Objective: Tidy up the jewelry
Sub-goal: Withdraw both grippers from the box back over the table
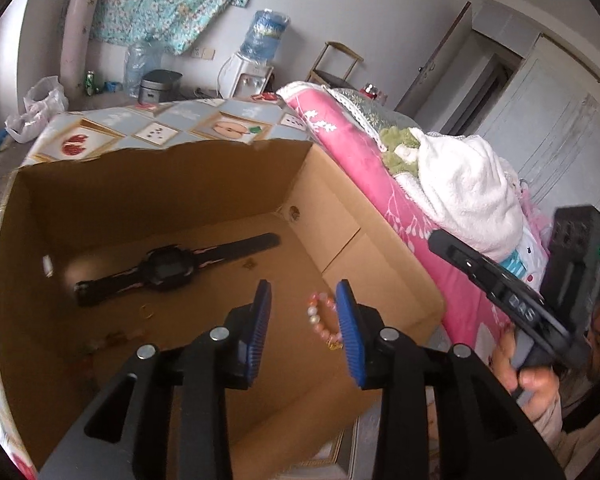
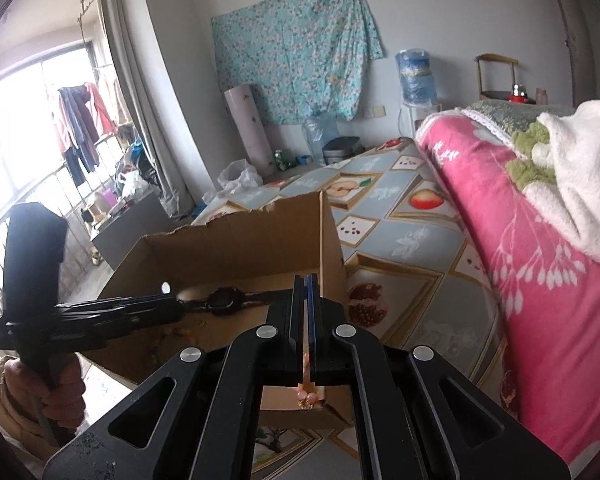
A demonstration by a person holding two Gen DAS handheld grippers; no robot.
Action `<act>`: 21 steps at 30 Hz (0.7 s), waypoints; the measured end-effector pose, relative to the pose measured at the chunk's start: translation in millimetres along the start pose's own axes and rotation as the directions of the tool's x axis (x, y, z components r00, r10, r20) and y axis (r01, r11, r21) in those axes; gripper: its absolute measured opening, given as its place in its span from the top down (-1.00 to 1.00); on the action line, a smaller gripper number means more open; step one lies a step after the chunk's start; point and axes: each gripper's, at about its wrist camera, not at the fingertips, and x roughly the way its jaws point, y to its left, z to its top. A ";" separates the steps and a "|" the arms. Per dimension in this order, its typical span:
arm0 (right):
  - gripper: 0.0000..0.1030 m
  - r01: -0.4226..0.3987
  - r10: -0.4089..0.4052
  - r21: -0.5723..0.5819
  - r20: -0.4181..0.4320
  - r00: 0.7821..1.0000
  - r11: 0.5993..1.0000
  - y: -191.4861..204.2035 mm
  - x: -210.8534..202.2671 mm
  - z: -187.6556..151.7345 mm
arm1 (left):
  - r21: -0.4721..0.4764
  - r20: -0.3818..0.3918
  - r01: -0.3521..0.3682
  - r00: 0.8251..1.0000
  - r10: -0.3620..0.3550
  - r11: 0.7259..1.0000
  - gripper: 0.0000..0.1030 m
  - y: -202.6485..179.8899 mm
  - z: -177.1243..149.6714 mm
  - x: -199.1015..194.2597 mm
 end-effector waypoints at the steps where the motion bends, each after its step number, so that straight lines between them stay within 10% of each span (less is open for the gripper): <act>1: 0.86 0.000 0.000 -0.003 -0.013 1.000 1.000 2.7 0.9 -0.4 | 0.003 0.006 -0.004 1.000 0.004 1.000 0.34 2.1 -4.0 -6.6; 11: -0.14 0.000 -0.004 -0.070 -0.060 0.998 0.998 50.7 -4.3 -14.9 | 0.042 0.062 -0.154 0.987 0.151 0.987 -0.44 10.7 -41.9 -56.9; 21: -0.73 0.114 -0.119 -0.086 -0.056 0.991 0.990 77.7 -30.8 -28.3 | -0.104 0.123 -0.425 0.892 0.436 0.899 -0.90 9.5 -56.1 -88.7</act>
